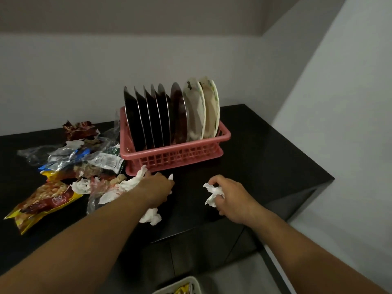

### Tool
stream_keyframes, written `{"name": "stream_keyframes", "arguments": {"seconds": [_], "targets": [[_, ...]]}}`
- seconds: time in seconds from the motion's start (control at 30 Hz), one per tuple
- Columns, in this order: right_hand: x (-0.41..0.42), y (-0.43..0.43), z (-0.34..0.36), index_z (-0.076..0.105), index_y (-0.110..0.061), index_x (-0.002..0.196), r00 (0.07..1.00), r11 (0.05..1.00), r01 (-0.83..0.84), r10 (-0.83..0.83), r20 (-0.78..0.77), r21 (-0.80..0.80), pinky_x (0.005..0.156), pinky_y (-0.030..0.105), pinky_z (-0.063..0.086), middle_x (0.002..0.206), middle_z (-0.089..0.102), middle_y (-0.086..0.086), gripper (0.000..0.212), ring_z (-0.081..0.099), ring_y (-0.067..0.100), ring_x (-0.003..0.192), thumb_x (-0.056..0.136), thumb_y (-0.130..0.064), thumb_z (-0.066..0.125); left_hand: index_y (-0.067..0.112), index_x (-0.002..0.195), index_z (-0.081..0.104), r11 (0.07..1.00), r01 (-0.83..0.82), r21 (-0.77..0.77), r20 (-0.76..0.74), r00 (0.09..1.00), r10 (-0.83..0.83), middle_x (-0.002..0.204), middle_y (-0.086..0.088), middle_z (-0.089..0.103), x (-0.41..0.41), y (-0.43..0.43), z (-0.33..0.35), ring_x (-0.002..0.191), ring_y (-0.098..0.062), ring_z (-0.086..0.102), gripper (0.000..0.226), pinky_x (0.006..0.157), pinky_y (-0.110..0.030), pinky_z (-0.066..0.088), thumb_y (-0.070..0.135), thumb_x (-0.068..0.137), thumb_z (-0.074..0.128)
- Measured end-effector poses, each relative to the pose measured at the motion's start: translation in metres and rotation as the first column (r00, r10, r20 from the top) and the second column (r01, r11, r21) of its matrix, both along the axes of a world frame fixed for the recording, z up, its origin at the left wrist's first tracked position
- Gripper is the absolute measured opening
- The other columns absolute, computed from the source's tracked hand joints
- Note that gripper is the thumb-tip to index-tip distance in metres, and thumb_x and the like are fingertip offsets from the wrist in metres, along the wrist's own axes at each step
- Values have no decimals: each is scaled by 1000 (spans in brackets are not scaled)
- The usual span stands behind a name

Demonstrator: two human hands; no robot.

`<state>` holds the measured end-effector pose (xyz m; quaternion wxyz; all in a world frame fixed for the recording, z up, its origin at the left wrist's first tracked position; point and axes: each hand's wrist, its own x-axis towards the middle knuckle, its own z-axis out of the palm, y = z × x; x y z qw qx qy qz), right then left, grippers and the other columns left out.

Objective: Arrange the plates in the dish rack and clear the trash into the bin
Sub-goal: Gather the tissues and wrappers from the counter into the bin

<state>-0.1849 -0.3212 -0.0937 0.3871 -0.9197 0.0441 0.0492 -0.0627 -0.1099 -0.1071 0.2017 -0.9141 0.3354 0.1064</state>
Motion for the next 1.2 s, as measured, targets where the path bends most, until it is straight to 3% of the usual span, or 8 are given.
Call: {"name": "stream_keyframes", "arguments": {"seconds": [0.2,0.37,0.5,0.6,0.7,0.83,0.93,1.2], "targets": [[0,5,-7,58,-33,79,987,985,157,-159,-19,-64,51,15,41,91,60,-5,28,60,7,72,94,-11,50,19,125,57,948,128,-292,7,991,-132,121,-3,56,18,-3,8,115,-22,50,33,93,-38,40,35,99,45],[13,35,10,59,-28,84,975,976,215,-212,-61,39,56,25,44,88,63,-2,10,62,12,75,92,-25,53,15,101,63,711,147,-687,74,988,-134,94,1,54,20,16,49,85,-19,58,30,73,-31,45,41,98,48],[23,85,10,57,-23,76,979,979,201,-201,-21,-32,51,27,43,75,62,-3,39,58,11,61,85,-62,60,18,81,60,705,72,-705,76,997,-26,77,7,45,19,50,63,69,-13,51,42,62,-28,39,55,94,45],[33,116,2,58,-22,77,987,987,154,-156,-33,-55,57,32,49,76,61,-1,36,57,12,62,94,-54,54,14,78,62,684,21,-729,45,999,18,76,5,52,18,74,64,69,-13,53,39,62,-26,38,46,96,49],[41,135,-7,61,-26,106,992,993,102,-106,-62,-61,71,33,56,101,64,-1,16,63,13,83,101,-35,48,15,101,71,619,-6,-786,-6,1000,2,87,2,66,15,98,60,75,-13,58,22,63,-21,41,31,96,56],[43,155,-20,50,-25,136,989,987,109,-120,-89,-122,76,29,54,114,61,0,43,61,11,92,98,-46,50,17,112,72,585,-44,-810,-66,998,-15,108,0,71,10,121,55,95,-14,64,24,82,-27,50,28,97,57],[45,168,-26,48,-25,134,981,965,110,-144,-133,-236,74,32,51,116,62,0,65,63,18,98,85,-68,56,17,104,73,633,-53,-773,-49,999,24,101,0,71,11,128,49,90,-14,63,30,78,-31,50,39,96,54],[51,176,-22,47,-24,87,993,944,100,-115,-29,-315,59,33,44,82,57,-3,23,56,15,70,100,-43,42,17,103,71,658,-57,-751,-32,998,50,99,2,69,12,141,47,88,-13,62,29,79,-30,50,38,98,51]]}}
